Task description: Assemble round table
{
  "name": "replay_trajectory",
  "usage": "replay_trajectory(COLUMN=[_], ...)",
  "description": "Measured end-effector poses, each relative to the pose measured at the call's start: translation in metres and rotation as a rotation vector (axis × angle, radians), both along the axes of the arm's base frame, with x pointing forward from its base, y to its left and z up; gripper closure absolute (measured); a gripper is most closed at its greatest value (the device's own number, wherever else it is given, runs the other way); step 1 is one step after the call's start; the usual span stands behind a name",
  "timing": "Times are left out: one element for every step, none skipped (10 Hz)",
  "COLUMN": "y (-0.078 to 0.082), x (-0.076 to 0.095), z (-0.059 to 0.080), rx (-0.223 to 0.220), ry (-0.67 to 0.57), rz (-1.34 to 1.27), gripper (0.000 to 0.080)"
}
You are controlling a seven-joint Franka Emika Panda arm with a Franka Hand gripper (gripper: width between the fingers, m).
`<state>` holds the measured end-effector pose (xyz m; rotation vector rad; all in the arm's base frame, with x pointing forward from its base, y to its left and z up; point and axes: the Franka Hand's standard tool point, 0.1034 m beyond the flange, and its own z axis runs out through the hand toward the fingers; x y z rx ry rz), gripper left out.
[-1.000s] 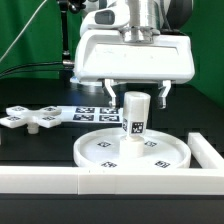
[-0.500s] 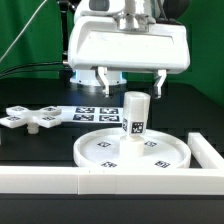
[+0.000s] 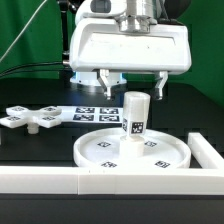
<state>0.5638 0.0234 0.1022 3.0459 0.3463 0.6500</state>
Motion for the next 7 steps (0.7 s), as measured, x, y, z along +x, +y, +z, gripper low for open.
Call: replay_trajectory(y=[0.0,0.003,0.006,0.008,0.007,0.008,0.01], x=[-0.003,-0.001,-0.005,-0.006,-0.005,-0.005,-0.007], z=[-0.005,-0.004,-0.007,-0.008,-0.008,-0.01,-0.011], rx=[0.004,0.009,0.014,0.018,0.023,0.027,0.03], ry=[0.075,0.128,0.203,0.276,0.34,0.39,0.451], rz=[0.004,0.006,0.014,0.021,0.023,0.023,0.028], gripper=[0.0151,0.0151,0.0151,0.0151,0.0151,0.0151,0.0151])
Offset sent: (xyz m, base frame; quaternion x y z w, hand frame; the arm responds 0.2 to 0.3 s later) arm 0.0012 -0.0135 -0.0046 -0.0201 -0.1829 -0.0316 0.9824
